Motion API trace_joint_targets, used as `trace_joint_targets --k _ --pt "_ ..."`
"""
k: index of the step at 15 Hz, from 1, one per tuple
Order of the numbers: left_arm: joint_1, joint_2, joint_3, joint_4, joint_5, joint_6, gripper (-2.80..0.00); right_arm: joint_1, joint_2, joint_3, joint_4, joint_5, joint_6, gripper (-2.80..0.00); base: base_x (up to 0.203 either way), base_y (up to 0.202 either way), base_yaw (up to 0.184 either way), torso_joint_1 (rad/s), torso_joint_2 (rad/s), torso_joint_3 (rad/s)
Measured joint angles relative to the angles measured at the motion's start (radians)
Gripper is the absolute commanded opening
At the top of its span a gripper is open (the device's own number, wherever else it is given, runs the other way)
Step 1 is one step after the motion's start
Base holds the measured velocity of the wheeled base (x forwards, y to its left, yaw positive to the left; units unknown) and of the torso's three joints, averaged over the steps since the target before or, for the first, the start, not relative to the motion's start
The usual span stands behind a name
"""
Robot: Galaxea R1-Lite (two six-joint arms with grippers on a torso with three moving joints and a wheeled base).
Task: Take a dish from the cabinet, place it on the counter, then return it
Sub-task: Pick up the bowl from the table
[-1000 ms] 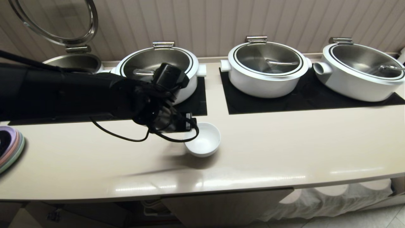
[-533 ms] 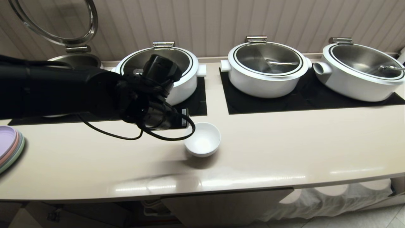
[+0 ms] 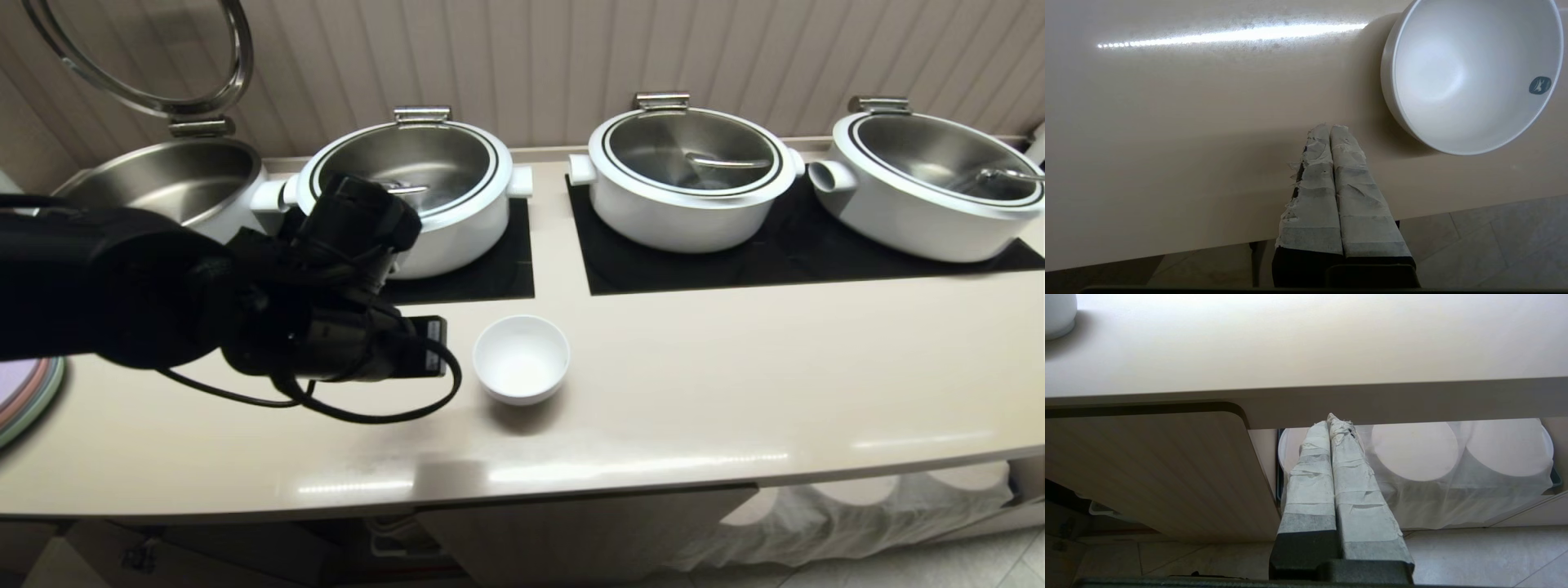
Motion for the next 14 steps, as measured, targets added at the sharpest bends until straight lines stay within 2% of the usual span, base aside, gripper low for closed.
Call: trace_joint_targets --k 3,8,14 --pt "0.009 -0.084 0.084 -0.001 0.0 -0.005 -2.8 0.0 0.0 0.0 0.0 0.0 0.0 -2.8 0.0 0.0 0.0 0.0 0.0 0.0" --pt "0.041 -0.245 0.206 -0.001 0.002 -0.055 -2.8 0.0 0.0 0.0 0.0 0.0 -0.001 -2.8 0.0 0.0 0.0 0.0 0.0 0.0" --pt "0.195 -0.45 0.35 0.0 0.018 -0.051 -2.8 0.0 0.0 0.0 0.0 0.0 0.0 -2.8 0.0 0.0 0.0 0.0 0.0 0.0"
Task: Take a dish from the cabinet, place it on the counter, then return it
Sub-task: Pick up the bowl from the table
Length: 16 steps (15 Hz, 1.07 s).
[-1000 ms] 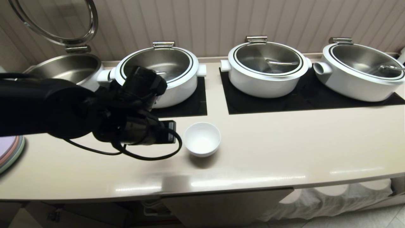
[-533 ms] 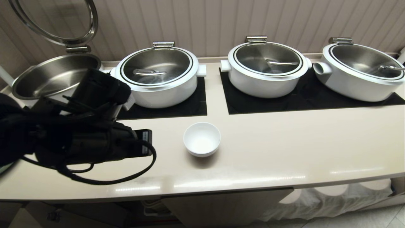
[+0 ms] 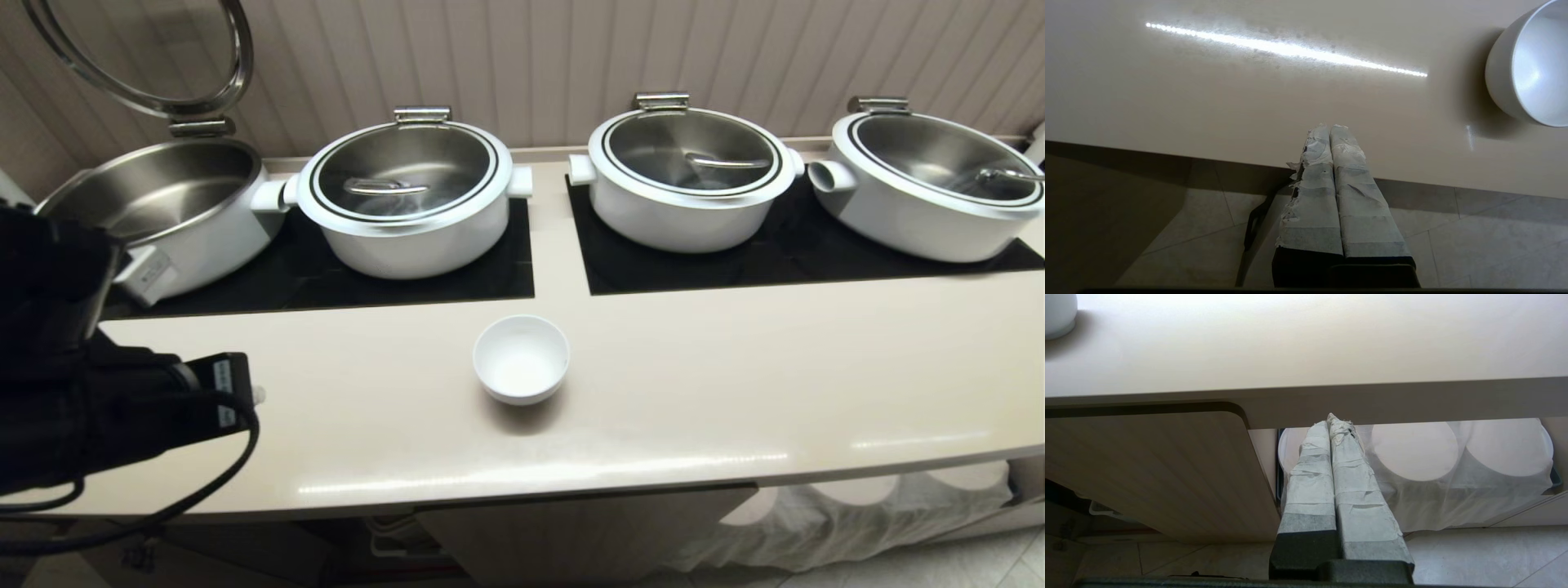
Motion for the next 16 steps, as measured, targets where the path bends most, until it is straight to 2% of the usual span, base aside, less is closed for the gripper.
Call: trace_joint_targets --k 3,7,9,13,16 --pt "0.081 -0.111 0.099 0.0 0.003 0.01 -2.8 0.0 0.0 0.0 0.0 0.0 0.0 -2.8 0.0 0.0 0.0 0.0 0.0 0.0" --pt "0.165 -0.25 0.207 -0.028 0.004 0.117 -2.8 0.0 0.0 0.0 0.0 0.0 0.0 -2.8 0.0 0.0 0.0 0.0 0.0 0.0" --pt "0.181 -0.319 0.296 -0.119 0.015 0.177 -2.8 0.0 0.0 0.0 0.0 0.0 0.0 -2.8 0.0 0.0 0.0 0.0 0.0 0.0" --pt "0.25 -0.441 0.486 -0.332 0.097 0.302 -2.8 0.0 0.0 0.0 0.0 0.0 0.0 -2.8 0.0 0.0 0.0 0.0 0.0 0.0" --pt "0.326 -0.532 0.59 -0.374 0.084 0.375 -2.8 0.0 0.0 0.0 0.0 0.0 0.0 -2.8 0.0 0.0 0.0 0.0 0.0 0.0"
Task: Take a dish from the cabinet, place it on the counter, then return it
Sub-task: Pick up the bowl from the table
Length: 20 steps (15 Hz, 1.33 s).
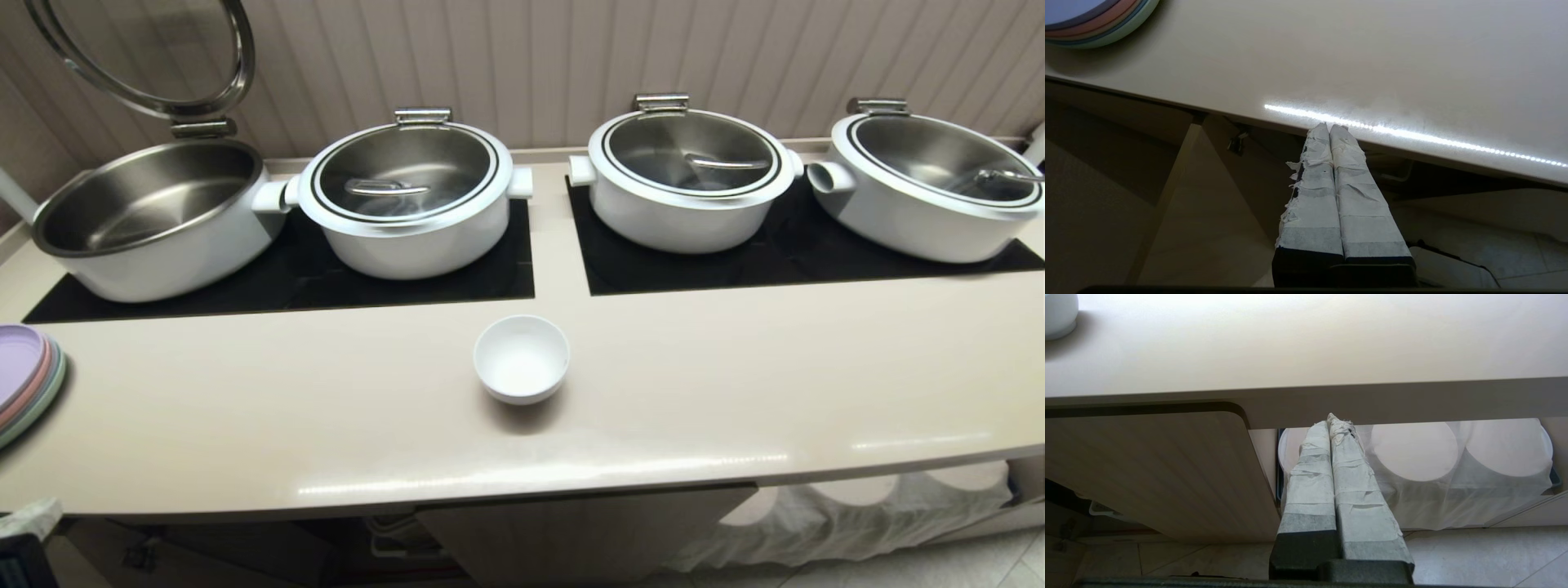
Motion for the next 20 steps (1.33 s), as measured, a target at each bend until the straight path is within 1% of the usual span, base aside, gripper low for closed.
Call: trace_joint_targets --k 1,4,7,9,11,13,15,18,20 --pt "0.025 -0.036 0.035 -0.011 -0.013 0.025 -2.8 0.0 0.0 0.0 0.0 0.0 0.0 -2.8 0.0 0.0 0.0 0.0 0.0 0.0" --pt "0.087 -0.164 0.13 -0.028 -0.081 0.085 -2.8 0.0 0.0 0.0 0.0 0.0 0.0 -2.8 0.0 0.0 0.0 0.0 0.0 0.0" --pt "0.104 -0.307 0.22 -0.033 -0.114 0.111 -2.8 0.0 0.0 0.0 0.0 0.0 0.001 -2.8 0.0 0.0 0.0 0.0 0.0 0.0" --pt "0.107 -0.392 0.258 -0.036 -0.147 0.114 -2.8 0.0 0.0 0.0 0.0 0.0 0.0 -2.8 0.0 0.0 0.0 0.0 0.0 0.0" --pt "0.099 -0.46 0.281 -0.057 -0.226 0.114 -2.8 0.0 0.0 0.0 0.0 0.0 0.0 -2.8 0.0 0.0 0.0 0.0 0.0 0.0" --pt "0.087 -0.516 0.298 -0.082 -0.277 0.115 -2.8 0.0 0.0 0.0 0.0 0.0 0.0 -2.8 0.0 0.0 0.0 0.0 0.0 0.0" --pt "0.079 -0.576 0.304 -0.065 -0.299 0.116 -2.8 0.0 0.0 0.0 0.0 0.0 0.0 -2.8 0.0 0.0 0.0 0.0 0.0 0.0" --pt "0.074 -0.67 0.306 0.002 -0.326 0.118 -2.8 0.0 0.0 0.0 0.0 0.0 -0.001 -2.8 0.0 0.0 0.0 0.0 0.0 0.0" --pt "0.073 -0.701 0.307 0.012 -0.33 0.113 -2.8 0.0 0.0 0.0 0.0 0.0 0.0 -2.8 0.0 0.0 0.0 0.0 0.0 0.0"
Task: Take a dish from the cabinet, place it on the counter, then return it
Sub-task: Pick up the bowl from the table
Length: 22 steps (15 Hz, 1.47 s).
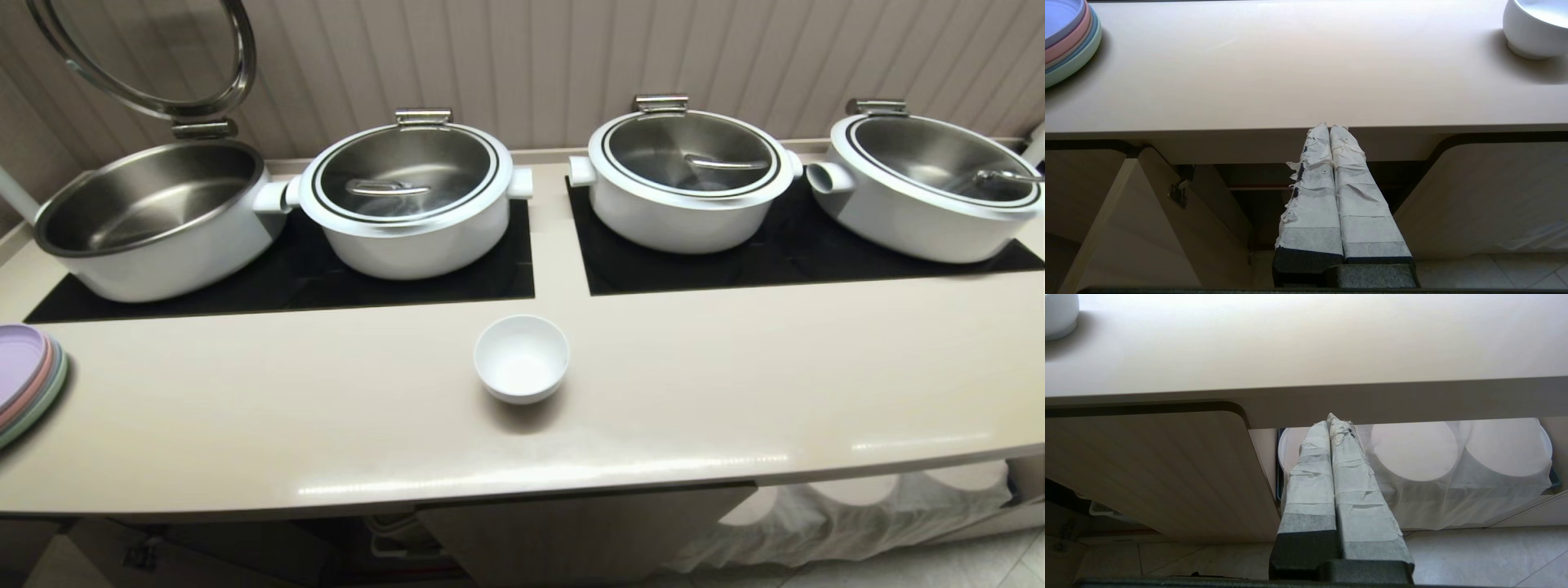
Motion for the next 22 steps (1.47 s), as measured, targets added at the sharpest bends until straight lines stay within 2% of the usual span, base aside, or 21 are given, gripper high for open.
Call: trace_joint_targets --k 22 --pt "0.0 -0.02 0.0 0.006 0.001 0.007 -2.8 0.0 0.0 0.0 0.0 0.0 0.0 -2.8 0.0 0.0 0.0 0.0 0.0 0.0"
